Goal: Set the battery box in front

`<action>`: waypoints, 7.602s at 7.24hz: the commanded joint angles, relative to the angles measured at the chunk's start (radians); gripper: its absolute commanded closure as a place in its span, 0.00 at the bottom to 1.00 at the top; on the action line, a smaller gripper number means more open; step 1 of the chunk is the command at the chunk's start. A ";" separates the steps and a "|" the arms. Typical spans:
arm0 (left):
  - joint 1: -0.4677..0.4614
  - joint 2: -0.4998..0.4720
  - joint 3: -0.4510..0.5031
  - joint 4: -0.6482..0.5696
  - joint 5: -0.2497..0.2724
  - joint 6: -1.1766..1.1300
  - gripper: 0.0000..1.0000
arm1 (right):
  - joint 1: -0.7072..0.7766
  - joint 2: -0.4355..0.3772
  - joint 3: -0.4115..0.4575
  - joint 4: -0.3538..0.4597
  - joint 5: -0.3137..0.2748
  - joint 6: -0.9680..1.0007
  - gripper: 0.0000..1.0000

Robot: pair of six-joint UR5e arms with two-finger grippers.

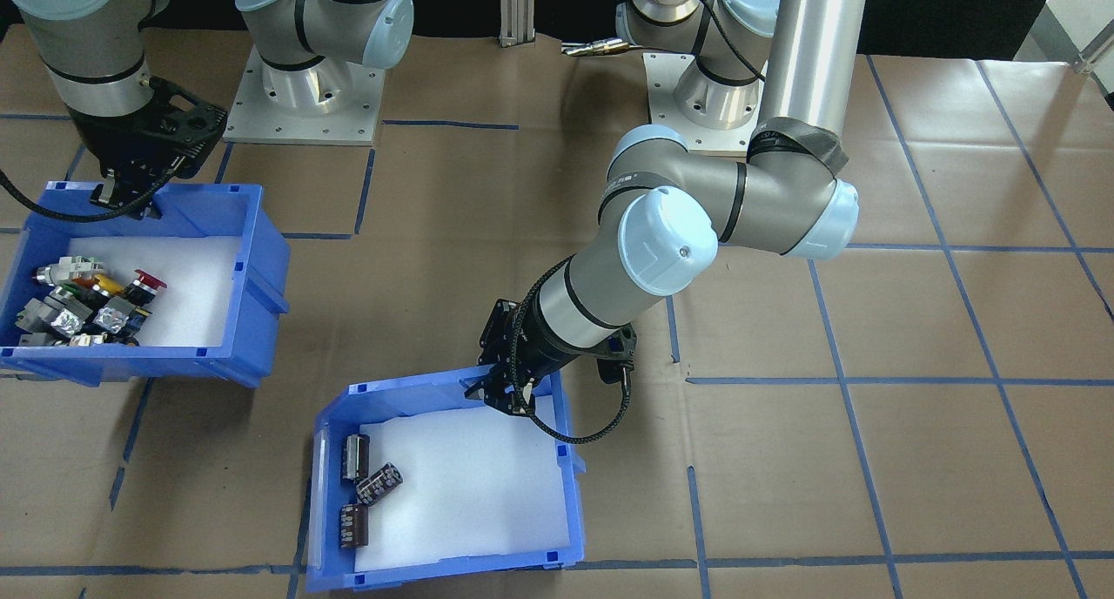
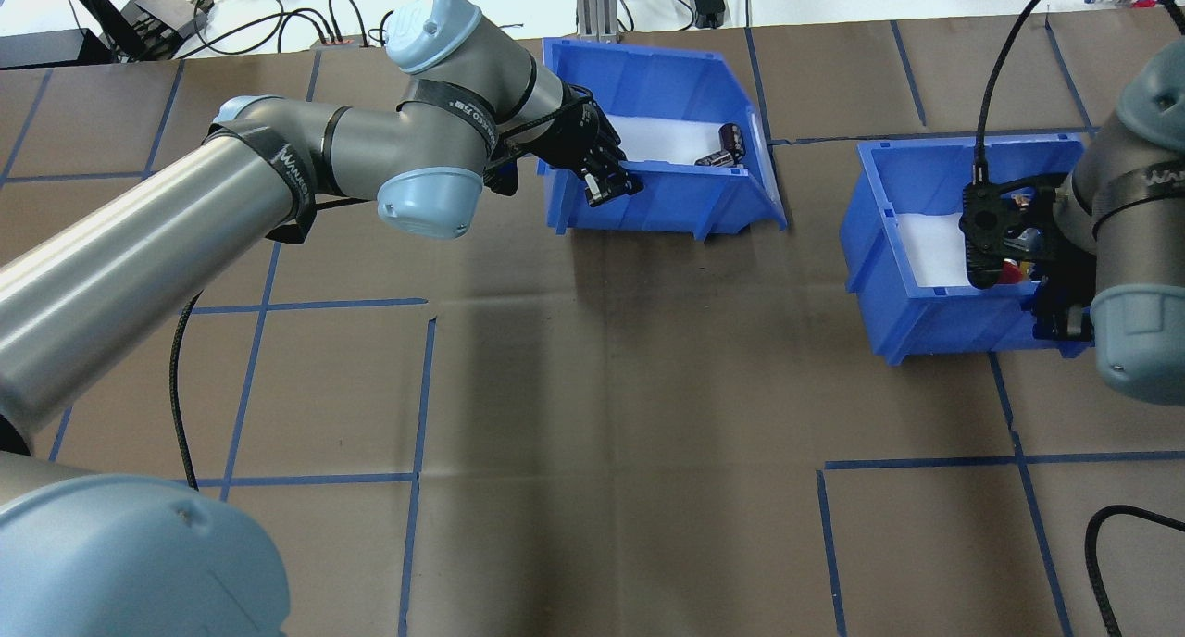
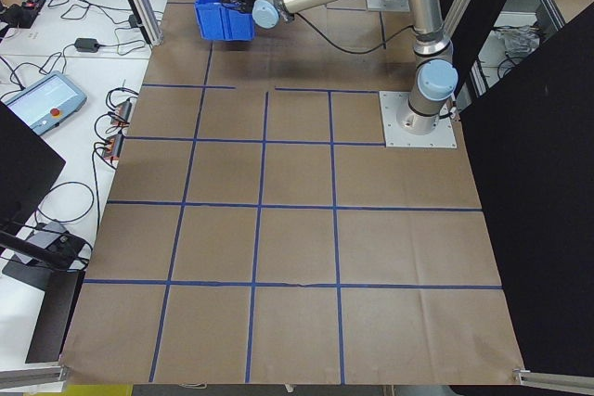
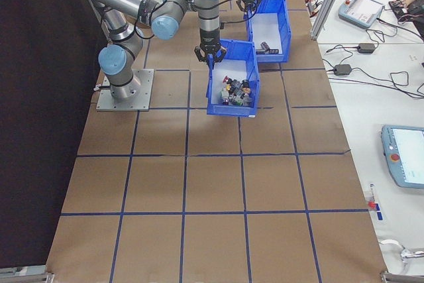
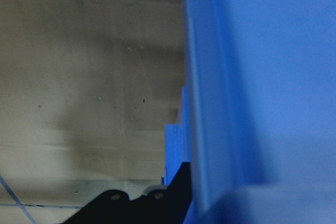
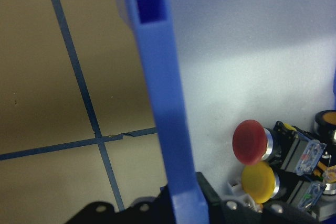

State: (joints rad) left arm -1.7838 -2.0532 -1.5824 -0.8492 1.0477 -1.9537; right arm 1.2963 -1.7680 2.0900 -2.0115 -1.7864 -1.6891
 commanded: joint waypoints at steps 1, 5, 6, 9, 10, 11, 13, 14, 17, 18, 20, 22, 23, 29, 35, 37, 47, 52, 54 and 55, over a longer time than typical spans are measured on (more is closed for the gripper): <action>0.004 -0.001 -0.001 0.001 0.081 0.007 0.10 | 0.001 -0.045 0.053 -0.001 -0.004 -0.009 1.00; 0.061 0.181 0.001 -0.207 0.122 0.151 0.14 | 0.005 -0.097 0.071 0.016 -0.004 -0.004 1.00; 0.070 0.244 -0.005 -0.299 0.211 0.299 0.10 | 0.006 -0.119 0.097 0.017 0.001 0.008 1.00; 0.079 0.350 0.002 -0.626 0.373 0.943 0.01 | 0.047 -0.220 0.163 0.064 0.050 0.066 1.00; 0.095 0.375 -0.010 -0.628 0.465 1.166 0.01 | 0.114 -0.220 0.163 0.068 0.051 0.142 1.00; 0.099 0.392 -0.007 -0.623 0.624 1.405 0.00 | 0.189 -0.217 0.163 0.068 0.050 0.195 1.00; 0.100 0.415 -0.014 -0.628 0.657 1.783 0.00 | 0.297 -0.217 0.192 0.068 0.048 0.300 1.00; 0.099 0.462 -0.027 -0.639 0.653 1.818 0.00 | 0.372 -0.214 0.196 0.057 0.047 0.359 1.00; 0.118 0.562 -0.108 -0.642 0.494 1.955 0.00 | 0.529 -0.139 0.185 -0.021 0.036 0.521 1.00; 0.138 0.564 -0.107 -0.630 0.502 2.036 0.00 | 0.581 -0.116 0.176 -0.038 0.036 0.583 1.00; 0.156 0.571 -0.107 -0.633 0.505 2.067 0.00 | 0.691 0.009 0.075 -0.046 0.035 0.691 1.00; 0.165 0.571 -0.116 -0.640 0.505 2.069 0.00 | 0.808 0.149 0.009 -0.071 -0.034 0.837 1.00; 0.170 0.571 -0.128 -0.640 0.505 2.063 0.00 | 0.849 0.181 -0.010 -0.079 -0.036 0.867 1.00; 0.261 0.591 -0.160 -0.650 0.540 2.079 0.00 | 0.925 0.246 -0.004 -0.093 -0.051 0.911 1.00; 0.259 0.571 -0.153 -0.645 0.560 2.075 0.00 | 0.911 0.222 -0.016 -0.102 -0.065 0.922 0.00; 0.258 0.568 -0.140 -0.645 0.557 2.073 0.00 | 0.871 0.150 -0.062 -0.019 -0.064 0.922 0.00; 0.259 0.562 -0.157 -0.562 0.551 2.070 0.00 | 0.314 0.131 -0.400 0.328 0.139 1.521 0.00; 0.259 0.561 -0.156 -0.562 0.552 2.073 0.00 | 0.288 0.263 -0.543 0.570 0.203 1.755 0.00; 0.258 0.559 -0.156 -0.562 0.548 2.060 0.00 | 0.272 0.231 -0.510 0.557 0.191 1.755 0.00; 0.257 0.562 -0.157 -0.564 0.548 2.061 0.00 | 0.270 0.223 -0.510 0.554 0.191 1.755 0.00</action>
State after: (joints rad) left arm -1.5257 -1.4911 -1.7391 -1.4119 1.5959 0.1089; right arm 1.5717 -1.5305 1.5731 -1.4536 -1.5941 0.0642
